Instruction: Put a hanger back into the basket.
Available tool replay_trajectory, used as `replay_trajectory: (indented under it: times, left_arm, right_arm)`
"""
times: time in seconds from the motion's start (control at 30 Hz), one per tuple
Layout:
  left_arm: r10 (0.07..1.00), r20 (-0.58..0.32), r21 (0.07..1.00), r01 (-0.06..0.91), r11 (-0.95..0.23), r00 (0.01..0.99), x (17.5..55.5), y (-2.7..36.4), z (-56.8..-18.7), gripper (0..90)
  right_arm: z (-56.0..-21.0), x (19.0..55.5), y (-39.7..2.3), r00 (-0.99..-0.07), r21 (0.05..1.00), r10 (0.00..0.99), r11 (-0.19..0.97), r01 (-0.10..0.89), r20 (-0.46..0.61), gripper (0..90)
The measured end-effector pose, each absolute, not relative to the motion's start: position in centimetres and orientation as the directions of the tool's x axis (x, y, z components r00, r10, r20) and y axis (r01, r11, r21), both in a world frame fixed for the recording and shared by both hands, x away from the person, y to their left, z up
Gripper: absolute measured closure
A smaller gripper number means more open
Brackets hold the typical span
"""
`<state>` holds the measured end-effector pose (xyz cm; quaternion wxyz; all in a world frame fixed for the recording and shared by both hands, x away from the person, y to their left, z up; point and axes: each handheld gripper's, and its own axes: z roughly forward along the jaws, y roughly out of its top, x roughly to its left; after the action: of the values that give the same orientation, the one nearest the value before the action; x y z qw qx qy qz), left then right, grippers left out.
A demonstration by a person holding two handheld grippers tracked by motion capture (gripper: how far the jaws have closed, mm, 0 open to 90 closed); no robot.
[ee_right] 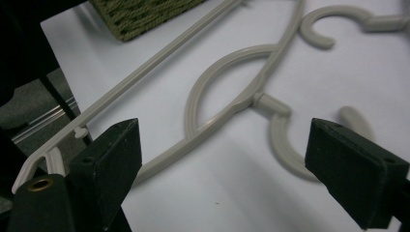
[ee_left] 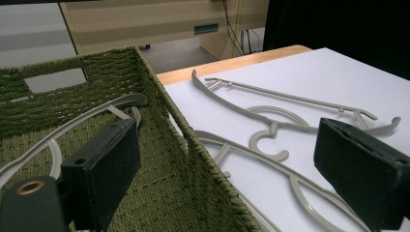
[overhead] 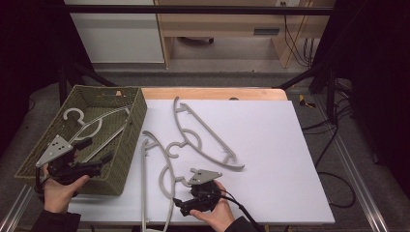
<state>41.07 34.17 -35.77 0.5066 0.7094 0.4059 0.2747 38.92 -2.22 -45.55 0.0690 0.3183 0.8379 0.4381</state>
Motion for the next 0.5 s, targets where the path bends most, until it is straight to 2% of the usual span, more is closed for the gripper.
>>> replay_trajectory:
  times: [0.33,0.5]
  left_arm:
    - [0.856,-0.011,0.944,0.288,-0.161,0.516,40.9,34.5,-35.6,7.9]
    - [0.862,-0.024,0.949,0.284,-0.141,0.507,40.8,34.8,-35.3,8.0]
  right_arm:
    - [-47.7,38.3,1.0,-0.803,0.740,0.579,0.478,0.473,0.139,23.6]
    - [-48.3,37.9,1.8,-0.808,0.723,0.584,0.527,0.447,0.074,28.3]
